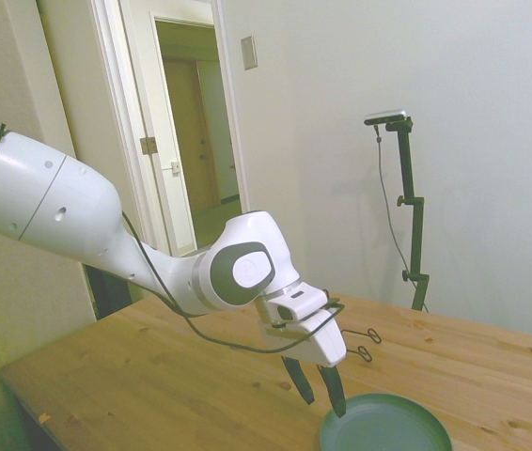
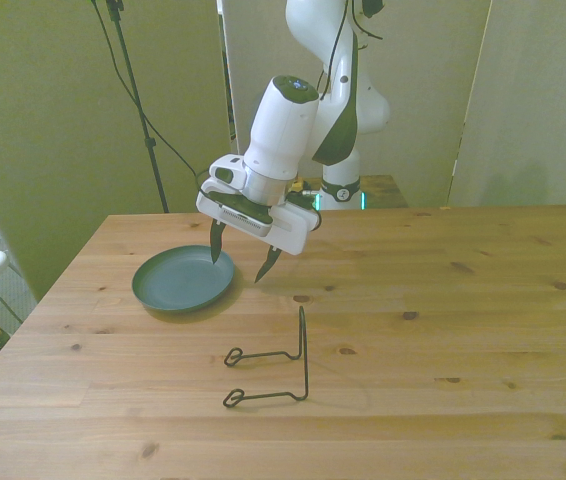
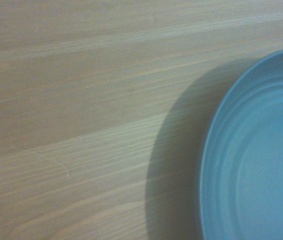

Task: Load the plate

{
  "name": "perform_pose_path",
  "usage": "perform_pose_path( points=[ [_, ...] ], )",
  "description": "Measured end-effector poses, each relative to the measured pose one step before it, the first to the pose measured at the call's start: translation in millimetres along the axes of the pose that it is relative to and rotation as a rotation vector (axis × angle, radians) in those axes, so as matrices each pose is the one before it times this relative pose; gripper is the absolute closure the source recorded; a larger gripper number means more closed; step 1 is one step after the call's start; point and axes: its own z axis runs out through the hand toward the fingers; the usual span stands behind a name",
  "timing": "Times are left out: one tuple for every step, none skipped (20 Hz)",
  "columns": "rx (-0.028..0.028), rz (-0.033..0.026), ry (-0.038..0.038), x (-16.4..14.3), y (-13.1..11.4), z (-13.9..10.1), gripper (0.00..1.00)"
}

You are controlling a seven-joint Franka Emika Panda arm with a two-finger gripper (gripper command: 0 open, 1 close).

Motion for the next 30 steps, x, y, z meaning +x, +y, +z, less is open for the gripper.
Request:
perform_pose_path(
  points=[
    [-0.00098, -0.00085, -0.00014, -0.78, -0.84, 0.77, 0.00],
    [-0.00087, -0.00073, -0.00013, -0.92, -0.99, 0.76, 0.00],
    [-0.00111, -0.00130, 0.00001, -1.02, -1.12, 0.91, 0.00],
    [-0.00140, -0.00177, 0.00041, -1.09, -1.18, 1.02, 0.00],
    [-0.00191, -0.00297, 0.00237, -0.94, -1.09, 0.83, 0.00],
    [-0.00215, -0.00279, 0.00422, -0.59, -0.82, 0.66, 0.00],
    [-0.00131, -0.00086, 0.00221, -0.49, -0.61, 0.47, 0.00],
    [-0.00087, 0.00095, 0.00075, -0.40, -0.44, 0.35, 0.00],
    [-0.00095, 0.00102, -0.00010, -0.35, -0.34, 0.58, 0.00],
    [-0.00168, 0.00126, 0.00001, -0.20, -0.14, 0.86, 0.00],
    [-0.00220, 0.00129, 0.00065, 0.05, 0.07, 0.95, 0.00],
    [-0.00237, 0.00060, 0.00078, 0.35, 0.30, 1.04, 0.00],
    [-0.00037, 0.00100, 0.00062, 0.63, 0.42, 0.91, 0.00],
    [0.00077, 0.00163, 0.00074, 0.81, 0.47, 0.78, 0.00],
    [0.00084, 0.00193, 0.00084, 1.00, 0.46, 0.75, 0.00],
    [-0.00009, 0.00218, 0.00053, 1.14, 0.51, 0.97, 0.00],
    [-0.00077, 0.00241, 0.00034, 1.28, 0.57, 1.17, 0.00],
    [-0.00113, 0.00258, 0.00059, 1.61, 0.35, 1.08, 0.00],
    [-0.00089, 0.00241, 0.00087, 1.67, 0.22, 0.68, 0.00],
    [-0.00073, 0.00209, 0.00122, 1.70, -0.19, 0.56, 0.00],
    [-0.00068, 0.00130, 0.00077, 1.20, -0.22, 0.52, 0.00],
    [-0.00077, 0.00056, 0.00044, 0.79, -0.44, 0.62, 0.00],
    [-0.00101, 0.00061, 0.00019, 0.70, -0.27, 0.75, 0.00],
    [-0.00136, 0.00073, 0.00000, 0.73, -0.18, 0.95, 0.00],
    [-0.00161, 0.00080, -0.00025, 0.66, 0.00, 1.11, 0.00],
    [-0.00030, 0.00086, 0.00085, 1.02, -0.11, 0.24, 0.00],
    [-0.00054, 0.00094, 0.00053, 0.87, 0.02, 0.36, 0.00],
    [-0.00031, 0.00082, 0.00046, 0.70, 0.10, 0.18, 0.00],
    [-0.00046, 0.00077, 0.00025, 0.59, 0.20, 0.26, 0.00],
    [-0.00054, 0.00102, 0.00024, 0.65, 0.26, 0.29, 1.00]
  ],
)
